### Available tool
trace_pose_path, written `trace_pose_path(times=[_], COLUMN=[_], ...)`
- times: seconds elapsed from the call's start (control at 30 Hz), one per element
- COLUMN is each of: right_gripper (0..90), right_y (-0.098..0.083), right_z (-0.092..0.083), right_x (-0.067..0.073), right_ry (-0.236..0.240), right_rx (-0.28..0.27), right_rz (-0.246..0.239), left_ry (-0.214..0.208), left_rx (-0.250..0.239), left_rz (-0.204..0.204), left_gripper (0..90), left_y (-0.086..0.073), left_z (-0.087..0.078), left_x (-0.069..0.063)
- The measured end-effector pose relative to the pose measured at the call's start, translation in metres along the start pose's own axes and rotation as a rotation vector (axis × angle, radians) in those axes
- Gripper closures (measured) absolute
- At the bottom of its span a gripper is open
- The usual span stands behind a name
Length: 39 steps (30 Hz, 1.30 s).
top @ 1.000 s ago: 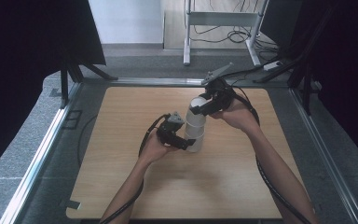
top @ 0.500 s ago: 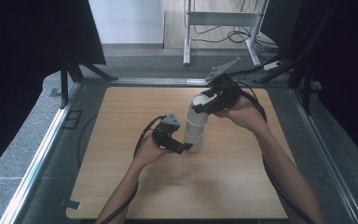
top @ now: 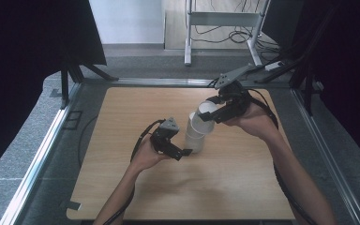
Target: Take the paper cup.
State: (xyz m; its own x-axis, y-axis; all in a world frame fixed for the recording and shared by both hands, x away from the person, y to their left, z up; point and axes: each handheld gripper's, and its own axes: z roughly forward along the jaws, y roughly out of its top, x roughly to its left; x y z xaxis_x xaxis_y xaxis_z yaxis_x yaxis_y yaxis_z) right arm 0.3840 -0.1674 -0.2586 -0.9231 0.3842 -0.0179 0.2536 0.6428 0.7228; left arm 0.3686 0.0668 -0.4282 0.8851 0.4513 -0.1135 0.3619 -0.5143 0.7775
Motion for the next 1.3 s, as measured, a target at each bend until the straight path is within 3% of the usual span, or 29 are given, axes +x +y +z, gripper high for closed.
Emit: trace_pose_path(times=[0.57, 0.87, 1.3], right_gripper=[35.9, 35.9, 36.0], right_y=[-0.024, -0.039, -0.063], right_z=[-0.006, 0.005, 0.019], right_x=[0.025, 0.033, 0.044], right_ry=[0.039, 0.062, 0.101], right_rx=[-0.025, -0.031, -0.067], right_rz=[-0.039, -0.052, -0.07], left_ry=[-0.016, -0.021, -0.019], left_rx=[-0.008, -0.012, -0.004], left_rz=[0.043, 0.047, 0.083], left_gripper=[0.0, 0.0, 0.9], left_y=[-0.009, -0.018, -0.032], left_z=[-0.014, -0.017, -0.018], left_x=[-0.021, -0.028, -0.041])
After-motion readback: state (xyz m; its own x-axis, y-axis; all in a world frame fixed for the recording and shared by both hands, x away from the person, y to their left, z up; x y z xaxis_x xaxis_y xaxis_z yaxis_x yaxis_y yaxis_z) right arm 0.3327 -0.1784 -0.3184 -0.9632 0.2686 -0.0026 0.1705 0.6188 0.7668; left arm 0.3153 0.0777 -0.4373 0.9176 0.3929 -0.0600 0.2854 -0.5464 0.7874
